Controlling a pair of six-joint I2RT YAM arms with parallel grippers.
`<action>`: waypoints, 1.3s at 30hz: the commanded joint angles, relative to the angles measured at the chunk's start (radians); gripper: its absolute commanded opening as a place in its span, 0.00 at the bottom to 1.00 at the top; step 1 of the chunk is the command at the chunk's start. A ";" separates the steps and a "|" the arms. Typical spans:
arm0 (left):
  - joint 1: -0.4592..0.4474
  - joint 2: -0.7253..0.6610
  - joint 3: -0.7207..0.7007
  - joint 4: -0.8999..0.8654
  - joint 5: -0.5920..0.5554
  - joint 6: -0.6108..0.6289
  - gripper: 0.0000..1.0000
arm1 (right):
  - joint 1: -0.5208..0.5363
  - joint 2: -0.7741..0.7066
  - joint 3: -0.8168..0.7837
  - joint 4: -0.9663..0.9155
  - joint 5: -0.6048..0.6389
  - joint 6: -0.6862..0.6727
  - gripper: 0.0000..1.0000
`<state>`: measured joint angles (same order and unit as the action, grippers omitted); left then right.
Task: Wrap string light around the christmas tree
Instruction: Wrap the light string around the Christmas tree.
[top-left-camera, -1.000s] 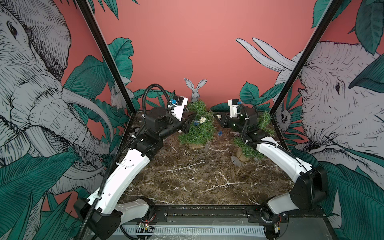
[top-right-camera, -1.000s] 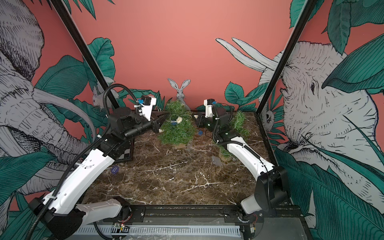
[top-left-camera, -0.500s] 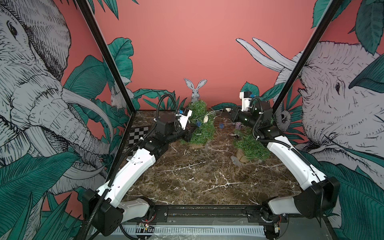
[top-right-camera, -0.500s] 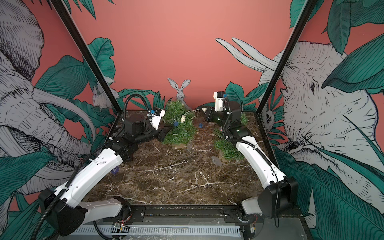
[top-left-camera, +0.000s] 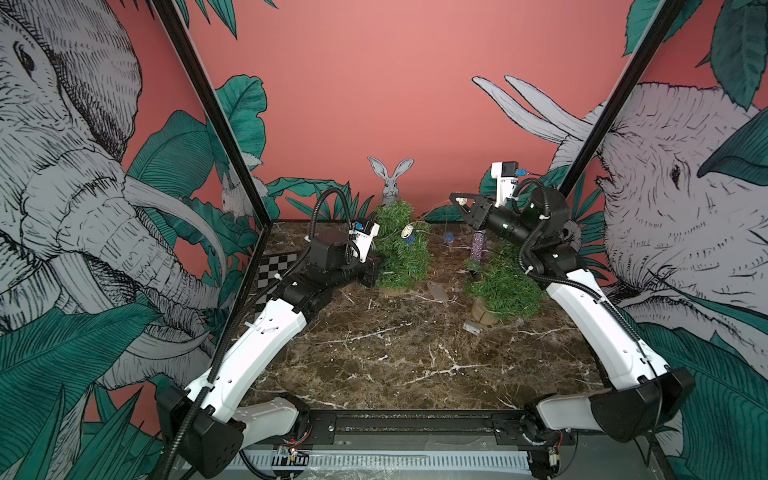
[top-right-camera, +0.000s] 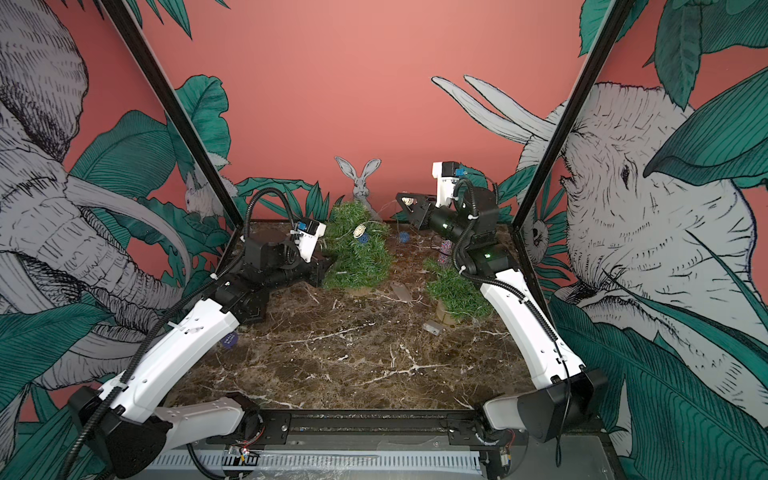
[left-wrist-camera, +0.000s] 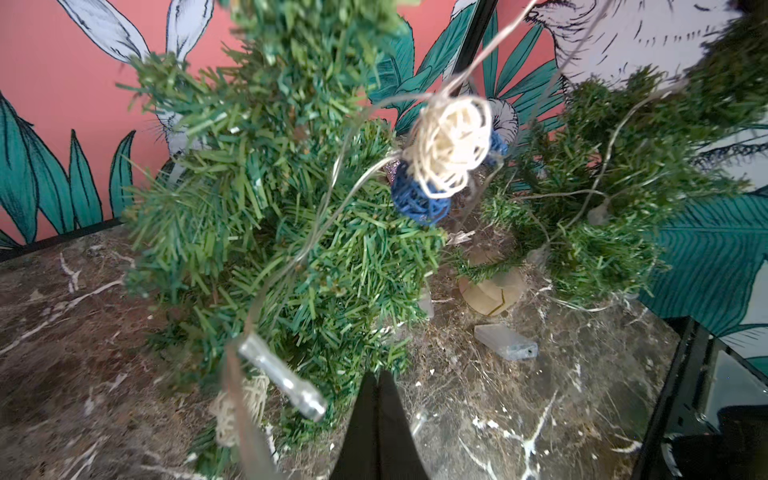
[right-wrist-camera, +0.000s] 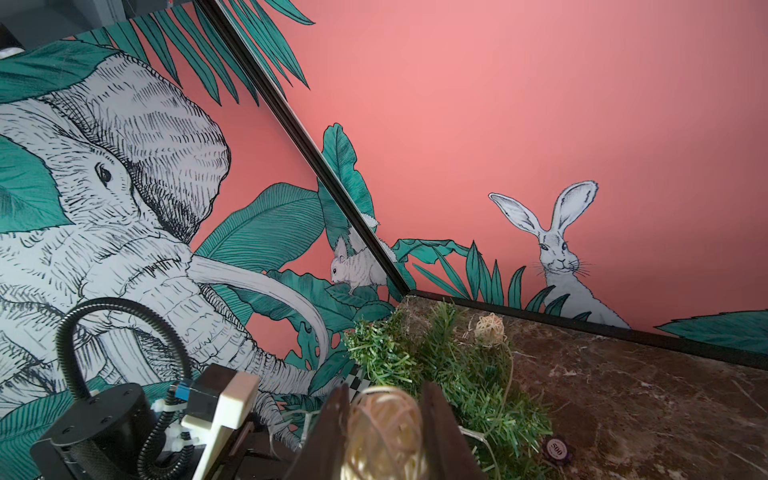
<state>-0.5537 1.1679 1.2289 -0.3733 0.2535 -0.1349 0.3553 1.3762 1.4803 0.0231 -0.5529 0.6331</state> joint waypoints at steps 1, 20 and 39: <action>0.004 -0.071 0.080 -0.103 0.003 0.043 0.00 | 0.001 0.019 0.031 0.108 -0.059 0.078 0.06; 0.089 -0.028 -0.072 -0.100 -0.176 0.130 0.00 | 0.155 0.123 0.101 0.304 -0.060 0.281 0.01; 0.379 0.157 0.053 -0.084 -0.204 -0.031 0.00 | 0.150 0.176 -0.042 0.240 0.009 0.150 0.40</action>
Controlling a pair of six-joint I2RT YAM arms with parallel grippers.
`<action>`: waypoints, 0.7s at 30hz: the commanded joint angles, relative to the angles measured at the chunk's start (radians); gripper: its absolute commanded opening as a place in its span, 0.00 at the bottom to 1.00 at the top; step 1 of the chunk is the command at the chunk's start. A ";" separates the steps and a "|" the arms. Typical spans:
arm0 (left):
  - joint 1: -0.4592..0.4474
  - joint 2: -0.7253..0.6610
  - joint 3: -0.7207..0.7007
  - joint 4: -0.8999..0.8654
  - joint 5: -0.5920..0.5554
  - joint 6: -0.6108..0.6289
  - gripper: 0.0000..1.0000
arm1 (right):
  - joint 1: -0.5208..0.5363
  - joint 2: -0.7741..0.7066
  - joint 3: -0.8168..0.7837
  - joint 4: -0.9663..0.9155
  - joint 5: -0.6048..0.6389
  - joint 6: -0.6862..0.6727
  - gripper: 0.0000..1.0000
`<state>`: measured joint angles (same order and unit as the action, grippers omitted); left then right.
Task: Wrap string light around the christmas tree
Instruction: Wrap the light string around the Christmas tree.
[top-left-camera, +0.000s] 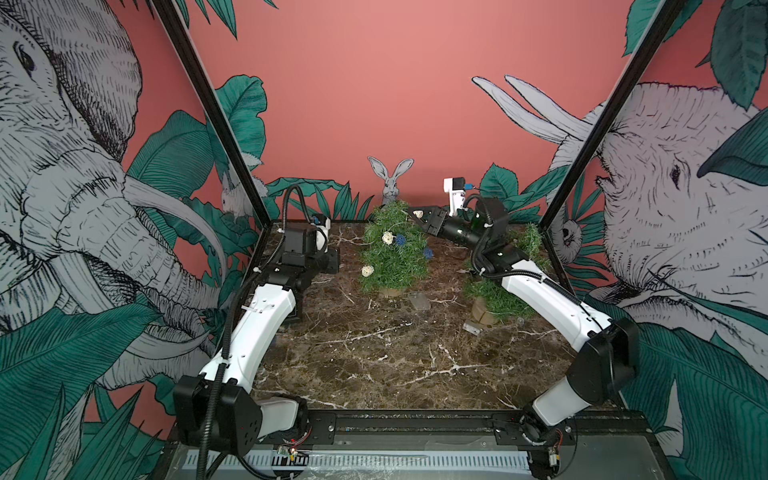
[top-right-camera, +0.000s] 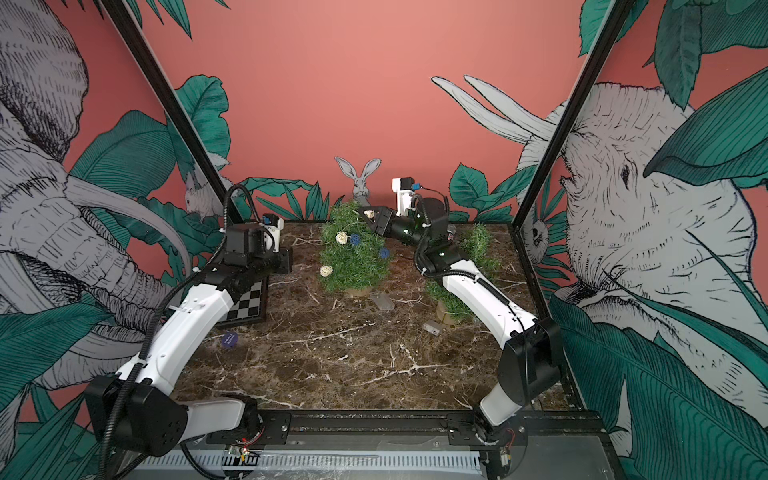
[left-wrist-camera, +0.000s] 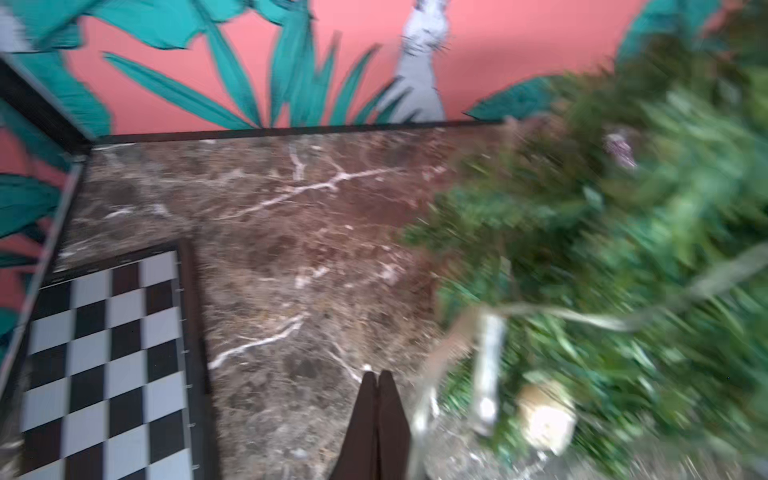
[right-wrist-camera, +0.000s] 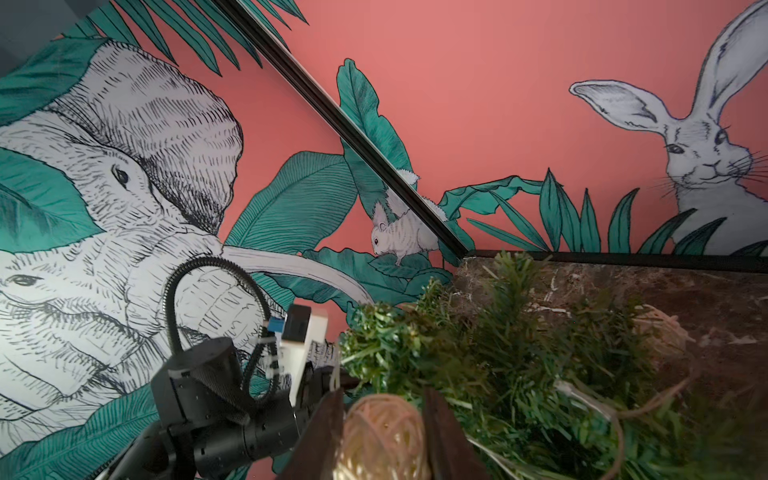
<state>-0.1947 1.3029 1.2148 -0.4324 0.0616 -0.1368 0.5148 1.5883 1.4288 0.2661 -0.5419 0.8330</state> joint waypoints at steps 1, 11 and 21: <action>0.023 0.048 0.095 -0.040 -0.009 -0.026 0.00 | -0.021 -0.044 0.013 -0.022 -0.004 -0.061 0.42; 0.112 0.258 0.305 -0.085 -0.063 -0.038 0.00 | -0.139 -0.067 0.063 -0.113 -0.049 -0.103 0.54; 0.061 0.436 0.541 -0.007 0.012 0.023 0.00 | -0.140 -0.015 0.187 -0.460 0.149 -0.415 0.54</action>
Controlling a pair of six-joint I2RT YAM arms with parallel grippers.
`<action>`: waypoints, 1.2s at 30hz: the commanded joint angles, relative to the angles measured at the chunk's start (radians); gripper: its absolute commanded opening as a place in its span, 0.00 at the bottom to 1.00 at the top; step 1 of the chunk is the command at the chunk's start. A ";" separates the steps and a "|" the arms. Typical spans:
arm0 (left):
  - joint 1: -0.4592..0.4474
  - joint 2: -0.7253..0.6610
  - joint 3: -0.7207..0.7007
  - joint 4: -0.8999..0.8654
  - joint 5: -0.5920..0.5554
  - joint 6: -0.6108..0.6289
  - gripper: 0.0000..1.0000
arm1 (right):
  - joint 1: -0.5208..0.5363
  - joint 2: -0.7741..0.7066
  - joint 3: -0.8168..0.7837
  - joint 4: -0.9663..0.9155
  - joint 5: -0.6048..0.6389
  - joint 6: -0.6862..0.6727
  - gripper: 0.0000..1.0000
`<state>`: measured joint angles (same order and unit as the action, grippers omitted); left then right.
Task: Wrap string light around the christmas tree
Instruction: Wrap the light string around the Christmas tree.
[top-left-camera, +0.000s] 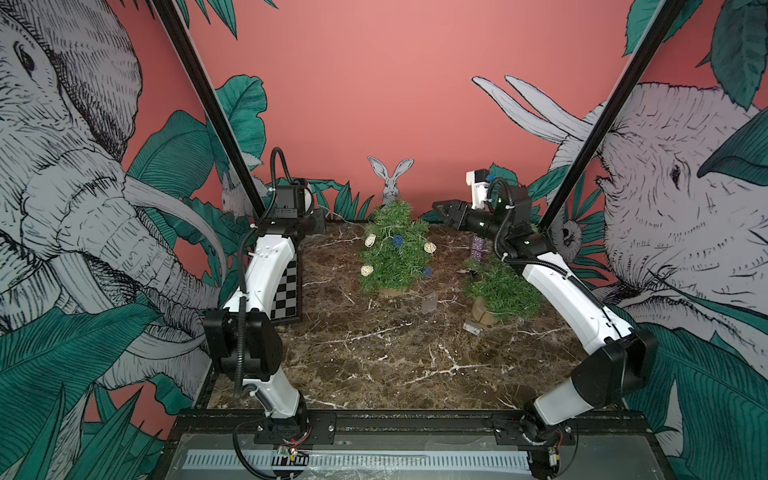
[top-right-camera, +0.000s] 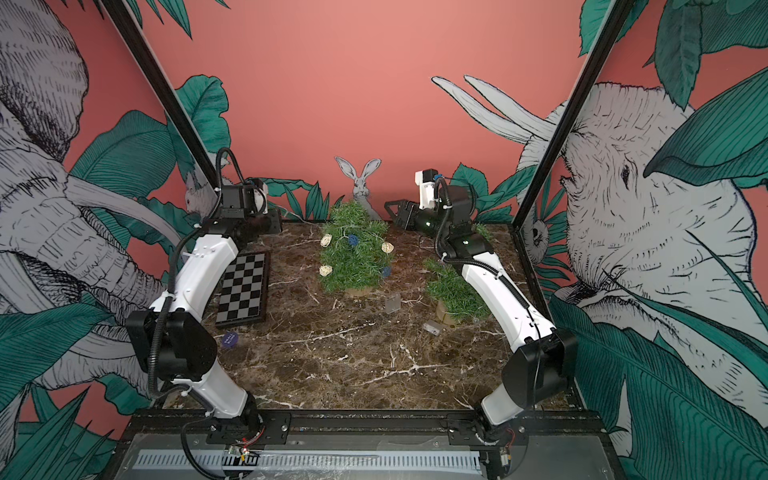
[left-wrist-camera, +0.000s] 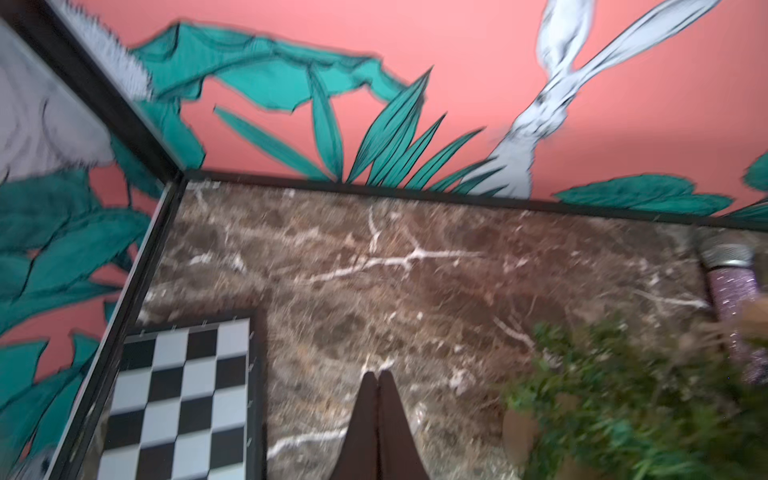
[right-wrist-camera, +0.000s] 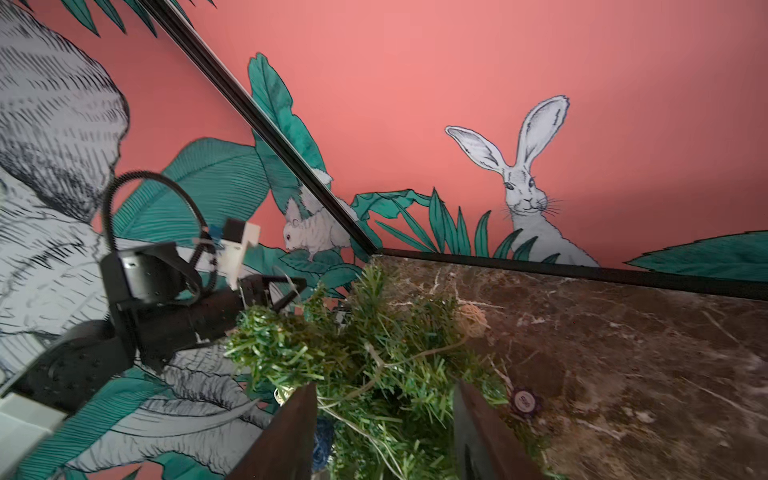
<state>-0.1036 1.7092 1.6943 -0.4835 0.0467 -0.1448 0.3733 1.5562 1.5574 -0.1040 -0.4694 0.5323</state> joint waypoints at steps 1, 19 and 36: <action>-0.042 0.061 0.099 0.044 0.024 0.041 0.00 | 0.002 0.035 0.084 -0.106 0.082 -0.126 0.54; -0.160 0.487 0.654 0.312 0.529 0.131 0.00 | 0.031 0.413 0.440 -0.021 0.041 -0.360 0.55; -0.235 0.521 0.722 0.360 0.784 -0.011 0.00 | 0.076 0.551 0.525 0.096 0.087 -0.520 0.77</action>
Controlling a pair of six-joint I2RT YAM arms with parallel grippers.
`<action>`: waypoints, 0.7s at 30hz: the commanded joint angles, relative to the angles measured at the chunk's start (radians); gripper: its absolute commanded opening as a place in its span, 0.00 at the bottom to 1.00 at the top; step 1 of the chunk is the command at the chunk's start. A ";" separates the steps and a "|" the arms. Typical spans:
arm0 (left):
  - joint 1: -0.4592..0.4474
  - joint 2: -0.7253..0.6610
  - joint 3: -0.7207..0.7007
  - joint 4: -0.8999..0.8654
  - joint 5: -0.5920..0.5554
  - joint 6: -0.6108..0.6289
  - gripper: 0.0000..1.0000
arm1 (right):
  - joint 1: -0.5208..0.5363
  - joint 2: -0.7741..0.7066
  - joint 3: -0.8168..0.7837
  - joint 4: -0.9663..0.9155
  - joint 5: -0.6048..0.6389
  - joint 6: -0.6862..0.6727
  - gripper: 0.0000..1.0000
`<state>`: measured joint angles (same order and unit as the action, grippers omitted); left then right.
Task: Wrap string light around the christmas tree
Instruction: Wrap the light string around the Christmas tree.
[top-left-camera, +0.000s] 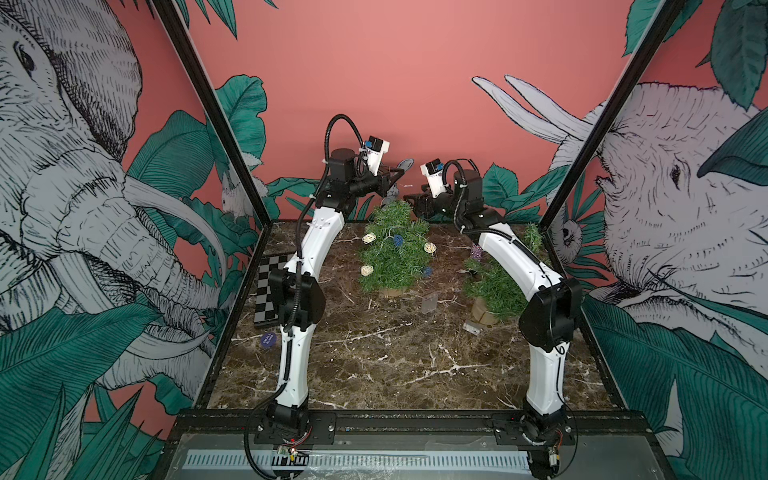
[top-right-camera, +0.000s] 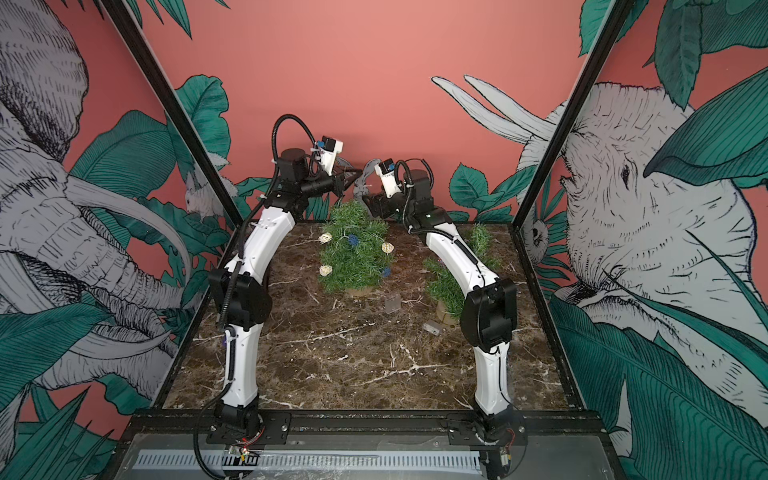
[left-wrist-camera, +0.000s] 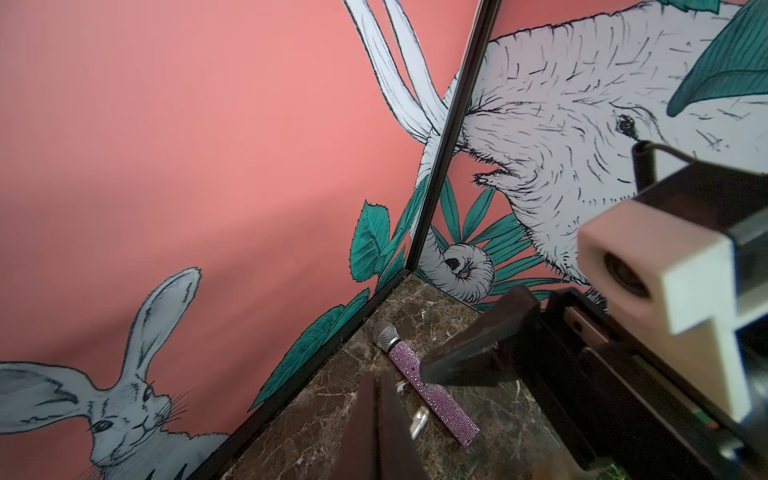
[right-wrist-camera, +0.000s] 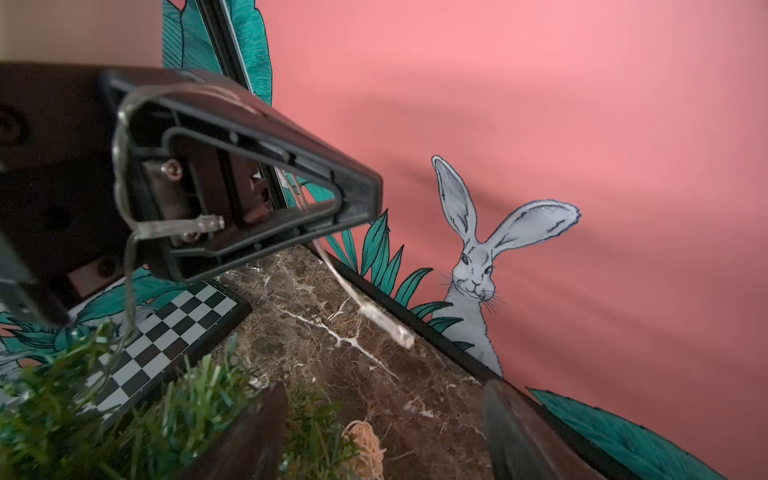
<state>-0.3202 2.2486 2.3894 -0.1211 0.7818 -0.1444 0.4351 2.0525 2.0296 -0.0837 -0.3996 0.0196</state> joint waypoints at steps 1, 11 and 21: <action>-0.024 -0.022 0.024 -0.012 0.056 -0.008 0.00 | 0.015 0.071 0.079 0.079 0.025 0.000 0.77; -0.029 -0.075 -0.039 -0.049 0.079 -0.001 0.00 | 0.021 0.103 0.121 0.138 0.081 0.045 0.36; -0.005 -0.126 -0.065 -0.106 0.006 0.031 0.34 | 0.014 -0.086 -0.122 0.166 0.180 -0.017 0.03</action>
<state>-0.3386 2.2303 2.3444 -0.1940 0.8135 -0.1345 0.4515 2.0720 1.9457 0.0200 -0.2600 0.0391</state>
